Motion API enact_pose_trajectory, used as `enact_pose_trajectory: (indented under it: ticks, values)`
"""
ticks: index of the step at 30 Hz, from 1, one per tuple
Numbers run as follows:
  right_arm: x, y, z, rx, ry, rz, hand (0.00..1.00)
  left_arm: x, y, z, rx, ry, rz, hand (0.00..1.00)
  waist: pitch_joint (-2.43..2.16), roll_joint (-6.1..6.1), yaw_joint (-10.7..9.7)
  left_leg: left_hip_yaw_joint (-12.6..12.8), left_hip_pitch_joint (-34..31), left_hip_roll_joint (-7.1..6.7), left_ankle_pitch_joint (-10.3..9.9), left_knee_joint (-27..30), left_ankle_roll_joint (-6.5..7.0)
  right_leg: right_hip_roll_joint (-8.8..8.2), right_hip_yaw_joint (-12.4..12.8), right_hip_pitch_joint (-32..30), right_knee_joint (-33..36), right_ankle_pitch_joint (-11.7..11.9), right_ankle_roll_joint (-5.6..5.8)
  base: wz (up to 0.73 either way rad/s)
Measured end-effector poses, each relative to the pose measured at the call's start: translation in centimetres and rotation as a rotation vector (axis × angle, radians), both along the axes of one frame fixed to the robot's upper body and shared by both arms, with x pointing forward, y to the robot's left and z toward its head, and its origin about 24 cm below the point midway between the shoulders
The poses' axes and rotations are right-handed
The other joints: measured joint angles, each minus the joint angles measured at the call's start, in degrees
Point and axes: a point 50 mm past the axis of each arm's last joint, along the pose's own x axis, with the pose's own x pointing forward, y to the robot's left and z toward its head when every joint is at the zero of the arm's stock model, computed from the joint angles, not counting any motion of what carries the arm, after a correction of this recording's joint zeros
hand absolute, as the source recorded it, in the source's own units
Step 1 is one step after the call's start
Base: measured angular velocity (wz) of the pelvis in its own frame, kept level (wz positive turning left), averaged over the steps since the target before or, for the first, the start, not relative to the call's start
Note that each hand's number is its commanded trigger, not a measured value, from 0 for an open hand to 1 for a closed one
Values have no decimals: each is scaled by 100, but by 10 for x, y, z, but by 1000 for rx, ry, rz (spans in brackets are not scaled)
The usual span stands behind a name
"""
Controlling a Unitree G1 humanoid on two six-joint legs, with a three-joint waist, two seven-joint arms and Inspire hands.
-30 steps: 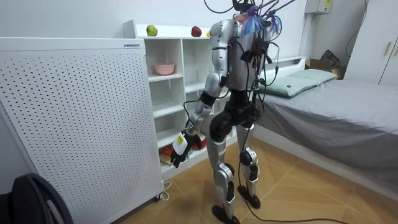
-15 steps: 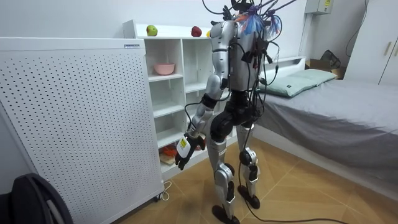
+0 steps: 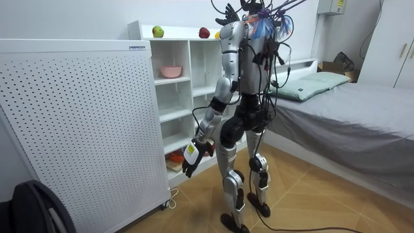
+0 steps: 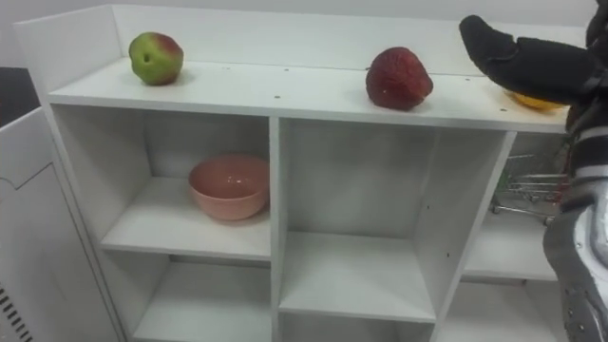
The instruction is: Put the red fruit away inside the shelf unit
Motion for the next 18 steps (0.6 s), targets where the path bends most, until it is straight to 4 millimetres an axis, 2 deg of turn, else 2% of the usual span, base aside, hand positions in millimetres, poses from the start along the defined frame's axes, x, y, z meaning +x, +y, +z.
enact_pose_trajectory:
  ticks: [5,13,18]
  values:
    - [9,8,4,-26,32,76,0,15,1,4,-4,-46,-20,0,-8,-18,19,-7,-6,4,2,24,3,-7,-8,13,-1,2,-3,0]
    - [23,-2,-3,-70,152,125,0,16,3,5,-14,-36,-24,0,-15,-30,109,-6,-32,13,2,28,4,-5,7,-10,2,4,-6,0]
    - [27,1,-7,-125,196,161,0,17,5,6,-22,-30,-28,0,-21,-70,146,-11,-22,3,3,29,3,2,9,-2,0,4,-6,0]
